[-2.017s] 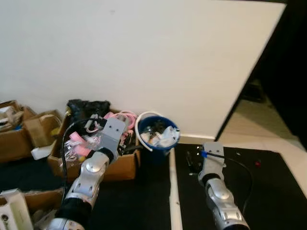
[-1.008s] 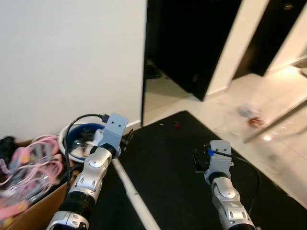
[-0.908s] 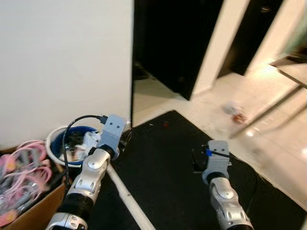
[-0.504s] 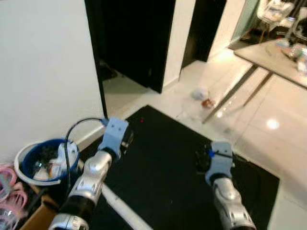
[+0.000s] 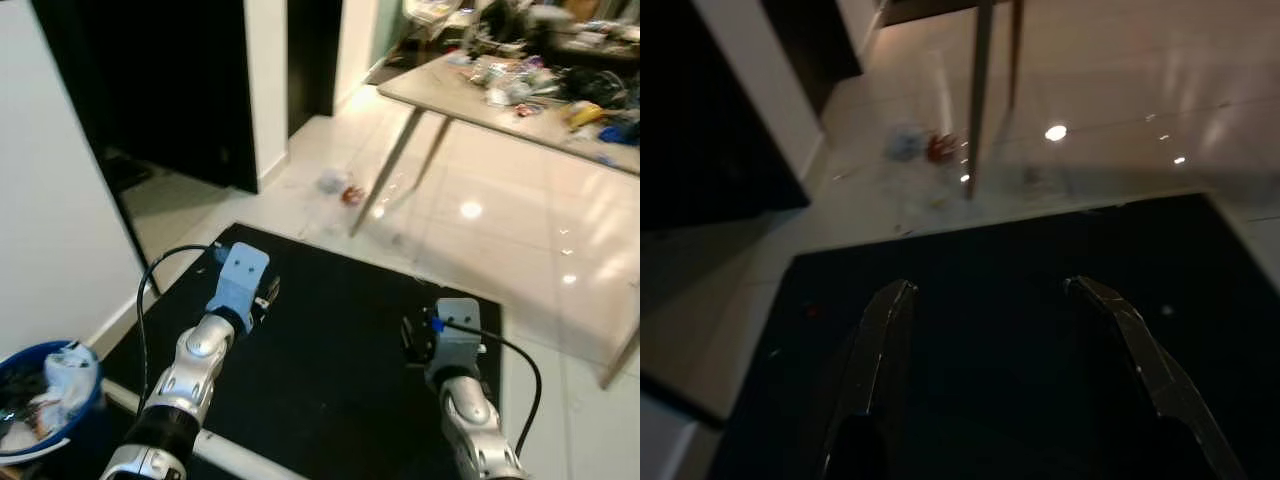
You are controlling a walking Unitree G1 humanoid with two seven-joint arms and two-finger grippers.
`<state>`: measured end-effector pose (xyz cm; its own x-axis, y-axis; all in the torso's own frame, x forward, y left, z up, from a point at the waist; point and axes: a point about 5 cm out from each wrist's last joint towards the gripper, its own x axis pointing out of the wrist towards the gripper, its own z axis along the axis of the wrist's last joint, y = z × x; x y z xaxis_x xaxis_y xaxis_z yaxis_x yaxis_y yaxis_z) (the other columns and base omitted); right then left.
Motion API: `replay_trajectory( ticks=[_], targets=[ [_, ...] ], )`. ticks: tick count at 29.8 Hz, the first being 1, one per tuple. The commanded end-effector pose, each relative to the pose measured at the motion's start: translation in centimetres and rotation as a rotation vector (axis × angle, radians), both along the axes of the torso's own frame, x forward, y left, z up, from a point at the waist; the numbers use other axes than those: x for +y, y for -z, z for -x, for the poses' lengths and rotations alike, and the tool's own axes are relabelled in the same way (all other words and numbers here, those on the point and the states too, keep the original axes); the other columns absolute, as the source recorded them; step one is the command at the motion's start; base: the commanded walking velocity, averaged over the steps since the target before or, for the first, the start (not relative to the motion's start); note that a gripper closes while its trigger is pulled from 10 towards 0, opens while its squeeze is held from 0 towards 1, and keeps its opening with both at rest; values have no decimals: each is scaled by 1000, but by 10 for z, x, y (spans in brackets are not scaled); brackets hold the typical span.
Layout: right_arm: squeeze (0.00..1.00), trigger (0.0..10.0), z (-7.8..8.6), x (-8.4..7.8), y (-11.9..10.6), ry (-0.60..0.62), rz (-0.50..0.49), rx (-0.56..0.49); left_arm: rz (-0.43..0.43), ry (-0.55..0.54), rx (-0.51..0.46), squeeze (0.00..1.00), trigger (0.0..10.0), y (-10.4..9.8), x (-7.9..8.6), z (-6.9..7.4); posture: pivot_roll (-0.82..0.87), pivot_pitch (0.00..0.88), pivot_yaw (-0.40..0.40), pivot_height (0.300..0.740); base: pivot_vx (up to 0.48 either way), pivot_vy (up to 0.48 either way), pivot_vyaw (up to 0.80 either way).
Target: Picking trash to rubbish bin
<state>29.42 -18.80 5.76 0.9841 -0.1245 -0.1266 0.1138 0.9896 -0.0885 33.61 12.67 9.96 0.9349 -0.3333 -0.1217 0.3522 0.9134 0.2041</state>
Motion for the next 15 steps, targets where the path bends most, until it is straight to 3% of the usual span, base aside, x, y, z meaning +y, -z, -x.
replay_trajectory(
  ticks=[1, 15],
  targets=[
    [0, 10000, 3, 4, 7, -8, -8, 28, -6, 3, 25, 0, 10000, 6, 2, 3, -92, 32, 3, 740, 0, 0, -800],
    [0, 10000, 4, 11, 11, -28, -19, 43, -12, -19, 25, 0, 10000, 11, 7, 9, -73, 10, -21, 740, 0, 0, -800]
  ],
)
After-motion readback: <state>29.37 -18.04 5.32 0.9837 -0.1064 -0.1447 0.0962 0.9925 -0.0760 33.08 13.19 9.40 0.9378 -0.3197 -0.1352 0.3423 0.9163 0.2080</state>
